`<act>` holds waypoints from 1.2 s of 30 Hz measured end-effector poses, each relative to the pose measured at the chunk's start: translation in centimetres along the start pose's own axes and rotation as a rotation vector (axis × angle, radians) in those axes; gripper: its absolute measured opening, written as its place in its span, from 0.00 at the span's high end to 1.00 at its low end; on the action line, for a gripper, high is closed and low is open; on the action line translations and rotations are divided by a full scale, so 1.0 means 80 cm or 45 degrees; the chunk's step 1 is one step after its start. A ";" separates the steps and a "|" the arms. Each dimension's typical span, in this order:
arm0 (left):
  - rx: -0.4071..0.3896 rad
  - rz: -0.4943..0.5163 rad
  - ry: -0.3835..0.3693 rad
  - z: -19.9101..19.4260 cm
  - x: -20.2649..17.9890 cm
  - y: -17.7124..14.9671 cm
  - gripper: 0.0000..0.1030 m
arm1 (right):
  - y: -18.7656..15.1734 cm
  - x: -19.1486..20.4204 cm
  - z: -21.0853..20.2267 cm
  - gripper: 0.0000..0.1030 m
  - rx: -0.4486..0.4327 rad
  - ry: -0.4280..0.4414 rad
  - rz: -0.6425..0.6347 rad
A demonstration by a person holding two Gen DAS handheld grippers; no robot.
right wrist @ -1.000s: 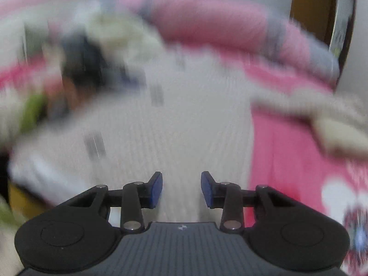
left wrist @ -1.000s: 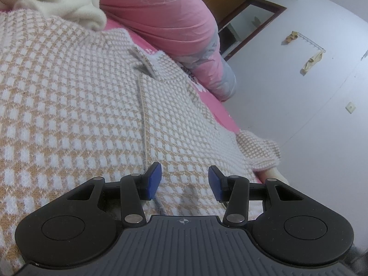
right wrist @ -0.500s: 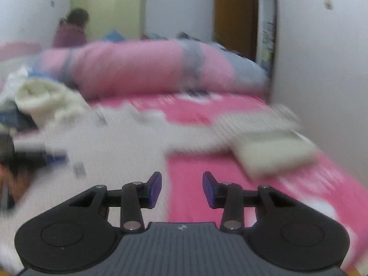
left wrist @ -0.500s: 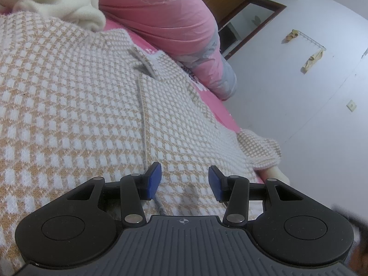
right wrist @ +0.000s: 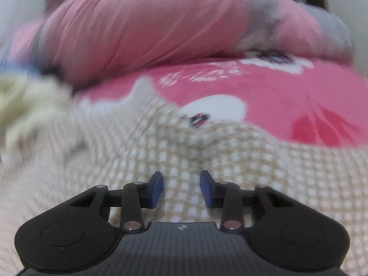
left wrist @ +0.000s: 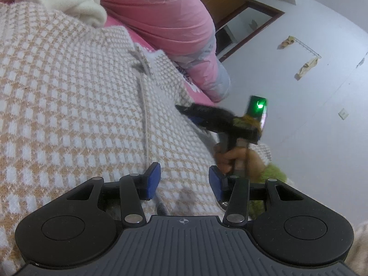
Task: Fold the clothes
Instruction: 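Lay the sleeve down on the cardigan body and open the right tool, then grasp the houndstooth sleeve cuff with the right tool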
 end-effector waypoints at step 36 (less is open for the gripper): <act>-0.030 -0.052 -0.025 -0.004 0.009 -0.002 0.54 | 0.007 -0.425 -0.283 0.35 -0.538 -0.619 1.147</act>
Point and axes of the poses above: each gripper's, at about its wrist camera, not at the fingertips, and z roughly the way its jaws point, x to its left, y to its top, the point moved 5 cm from there along z, roughly the way its jaws point, and after that the axes turned 9 degrees about -x, right-handed, at the moved point
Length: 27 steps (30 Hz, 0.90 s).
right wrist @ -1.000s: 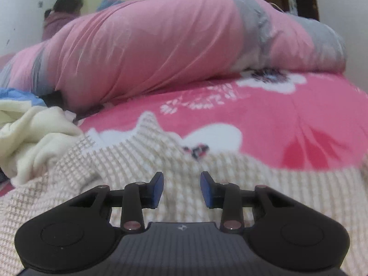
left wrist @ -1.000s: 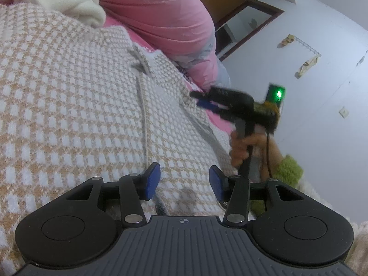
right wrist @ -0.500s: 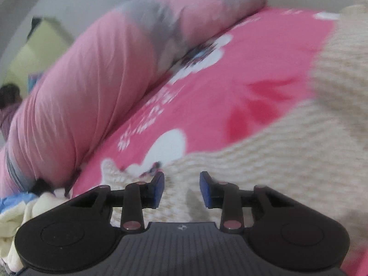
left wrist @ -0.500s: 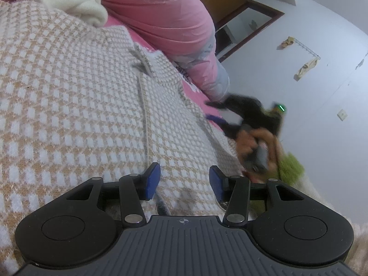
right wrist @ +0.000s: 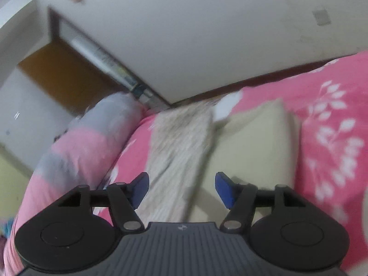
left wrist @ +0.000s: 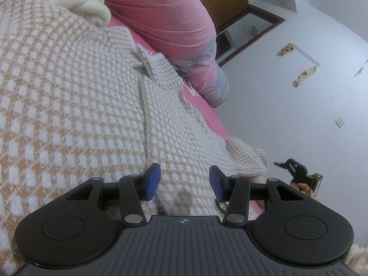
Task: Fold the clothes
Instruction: 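Grasp the houndstooth sleeve cuff with the right tool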
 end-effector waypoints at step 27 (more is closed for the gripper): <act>-0.007 -0.012 -0.001 0.000 0.002 -0.001 0.55 | 0.072 0.097 -0.005 0.86 -0.164 0.324 -0.243</act>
Point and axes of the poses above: each gripper's, at about its wrist camera, not at the fingertips, and z roughly the way its jaws point, x to its left, y to its top, the point moved 5 cm from there along z, roughly the way its jaws point, and after that the axes turned 9 degrees about -x, right-handed, at the moved point
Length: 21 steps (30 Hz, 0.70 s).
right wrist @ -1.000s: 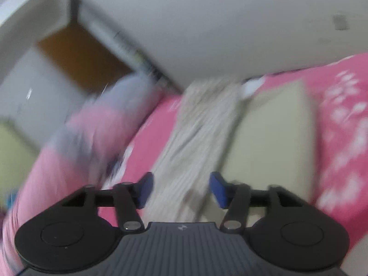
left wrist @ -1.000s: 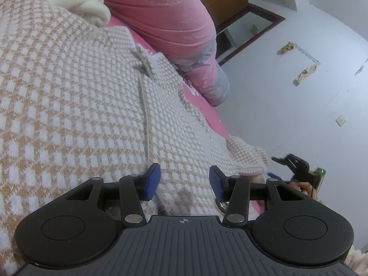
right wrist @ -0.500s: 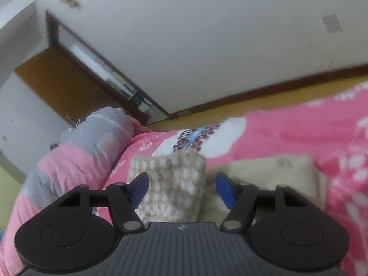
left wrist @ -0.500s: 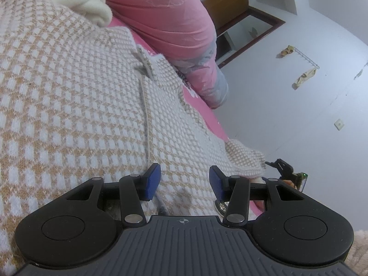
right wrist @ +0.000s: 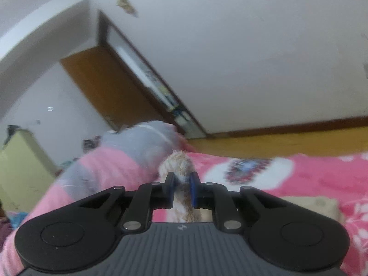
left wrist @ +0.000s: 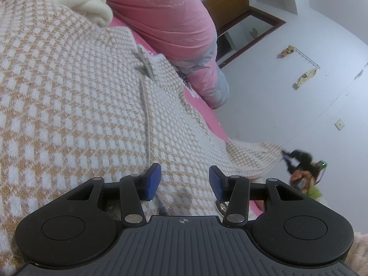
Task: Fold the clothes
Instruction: 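Grasp the houndstooth sleeve cuff with the right tool, then lift the sleeve and lay it across the cardigan body with the right tool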
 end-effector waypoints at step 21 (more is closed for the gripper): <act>-0.068 -0.050 0.033 -0.024 -0.007 0.016 0.50 | -0.177 0.437 -0.164 0.87 0.313 0.773 -0.163</act>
Point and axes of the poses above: each gripper's, at about its wrist camera, not at the fingertips, and z roughly the way its jaws point, x to its left, y to its top, the point moved 5 cm from there along z, roughly the way its jaws point, and after that the axes turned 9 degrees about -x, right-handed, at the moved point
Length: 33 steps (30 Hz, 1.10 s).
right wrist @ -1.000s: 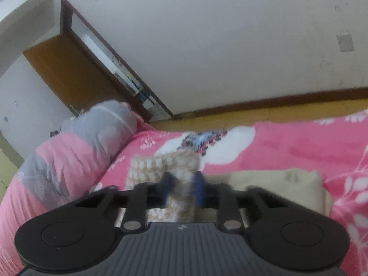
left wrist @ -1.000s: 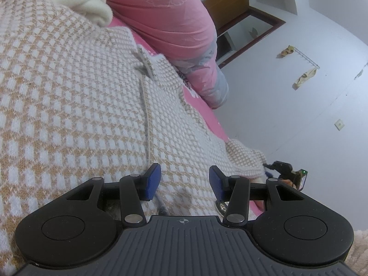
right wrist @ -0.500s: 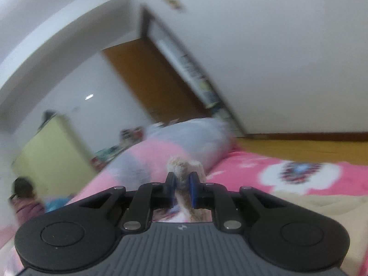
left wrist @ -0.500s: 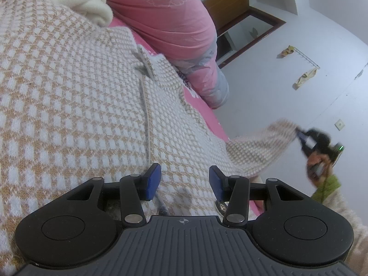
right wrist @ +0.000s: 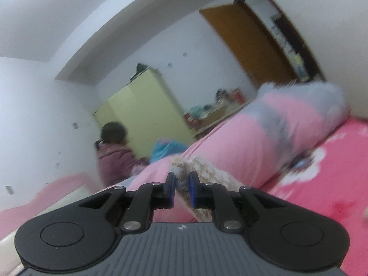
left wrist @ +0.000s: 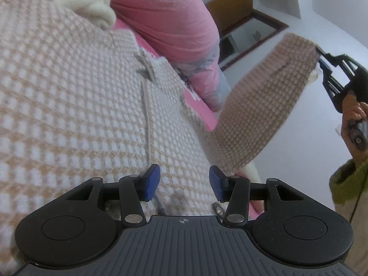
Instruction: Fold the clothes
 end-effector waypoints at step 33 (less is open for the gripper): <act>-0.154 0.131 0.612 -0.047 0.010 0.053 0.30 | -0.175 -0.293 -0.161 0.27 0.041 -0.503 0.402</act>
Point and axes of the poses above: each gripper's, at about its wrist camera, not at the fingertips, and z roughly the way its jaws point, x to its left, y to its top, the point moved 5 cm from there along z, roughly the way its jaws point, and after that the axes turned 9 degrees about -x, right-handed, at the moved point
